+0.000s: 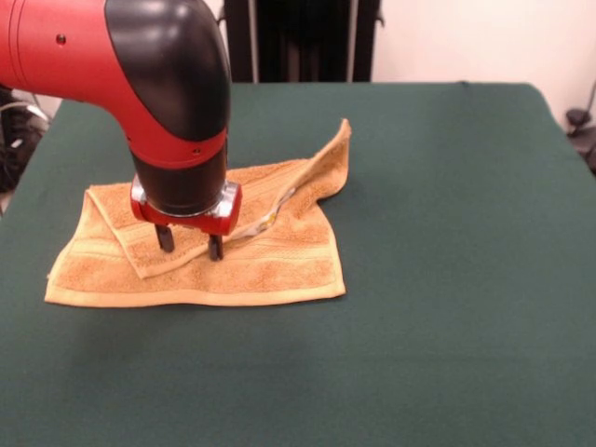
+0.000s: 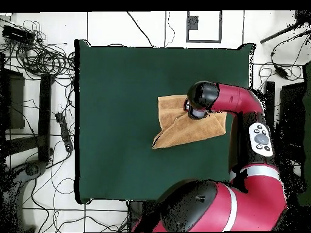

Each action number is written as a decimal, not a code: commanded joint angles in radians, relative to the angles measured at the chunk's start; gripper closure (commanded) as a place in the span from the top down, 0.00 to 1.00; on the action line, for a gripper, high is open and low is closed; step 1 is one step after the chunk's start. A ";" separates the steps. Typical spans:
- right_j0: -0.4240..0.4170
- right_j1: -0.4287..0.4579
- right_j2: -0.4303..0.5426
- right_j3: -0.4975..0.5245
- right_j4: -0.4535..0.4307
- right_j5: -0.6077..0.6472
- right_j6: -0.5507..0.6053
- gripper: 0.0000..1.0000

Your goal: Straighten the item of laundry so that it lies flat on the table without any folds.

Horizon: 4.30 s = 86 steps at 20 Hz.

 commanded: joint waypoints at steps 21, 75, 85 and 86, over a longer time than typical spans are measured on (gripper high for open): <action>0.015 0.040 0.090 0.128 -0.047 0.086 -0.219 1.00; 0.007 0.040 0.096 0.133 -0.057 0.070 -0.216 1.00; 0.000 0.043 0.098 0.130 -0.037 0.080 -0.190 1.00; 0.002 0.044 0.095 0.128 -0.035 0.084 -0.182 1.00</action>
